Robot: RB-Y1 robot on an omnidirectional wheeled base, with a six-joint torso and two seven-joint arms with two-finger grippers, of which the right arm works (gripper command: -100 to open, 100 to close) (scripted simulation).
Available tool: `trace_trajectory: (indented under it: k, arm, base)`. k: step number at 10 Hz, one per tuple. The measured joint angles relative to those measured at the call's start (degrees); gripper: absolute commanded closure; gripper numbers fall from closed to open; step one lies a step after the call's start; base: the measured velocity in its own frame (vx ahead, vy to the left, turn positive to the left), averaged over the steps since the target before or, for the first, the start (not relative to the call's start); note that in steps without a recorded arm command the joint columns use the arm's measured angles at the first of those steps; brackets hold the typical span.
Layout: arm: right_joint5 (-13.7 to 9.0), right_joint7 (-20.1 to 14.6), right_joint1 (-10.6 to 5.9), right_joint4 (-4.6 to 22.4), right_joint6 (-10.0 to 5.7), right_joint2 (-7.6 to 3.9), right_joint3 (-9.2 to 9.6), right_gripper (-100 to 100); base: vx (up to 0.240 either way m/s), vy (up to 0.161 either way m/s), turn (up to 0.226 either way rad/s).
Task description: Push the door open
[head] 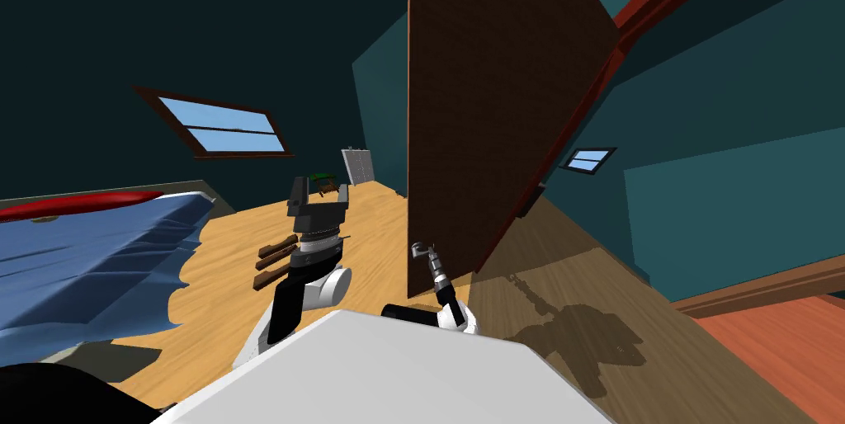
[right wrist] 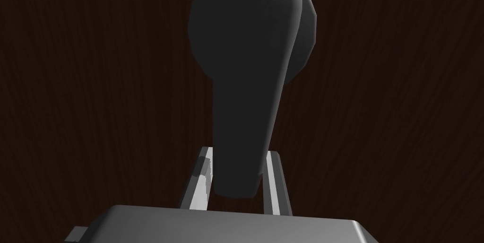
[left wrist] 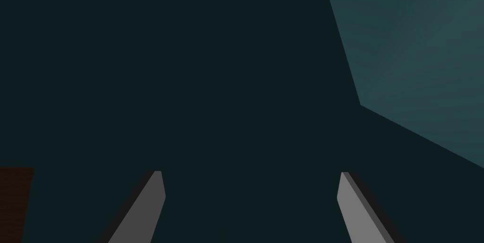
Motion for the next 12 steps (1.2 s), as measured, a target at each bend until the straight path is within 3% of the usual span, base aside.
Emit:
trace_trajectory:
  k: [7,8,10,12]
  arm:
    - [-1.42,1.65,-0.19,0.3,-0.08,1.93,-5.34,100]
    - [-1.53,1.65,-0.22,0.22,-0.11,1.76,-5.61,100]
    - [-1.74,1.79,0.75,-1.08,0.89,0.21,-6.19,100]
    - [-2.29,2.06,-0.25,0.68,0.47,-0.56,-7.51,100]
  base:
    - [0.089,0.131,-0.056]
    - [0.066,0.066,-0.034]
    - [0.122,0.14,-0.049]
    - [0.187,0.197,-0.065]
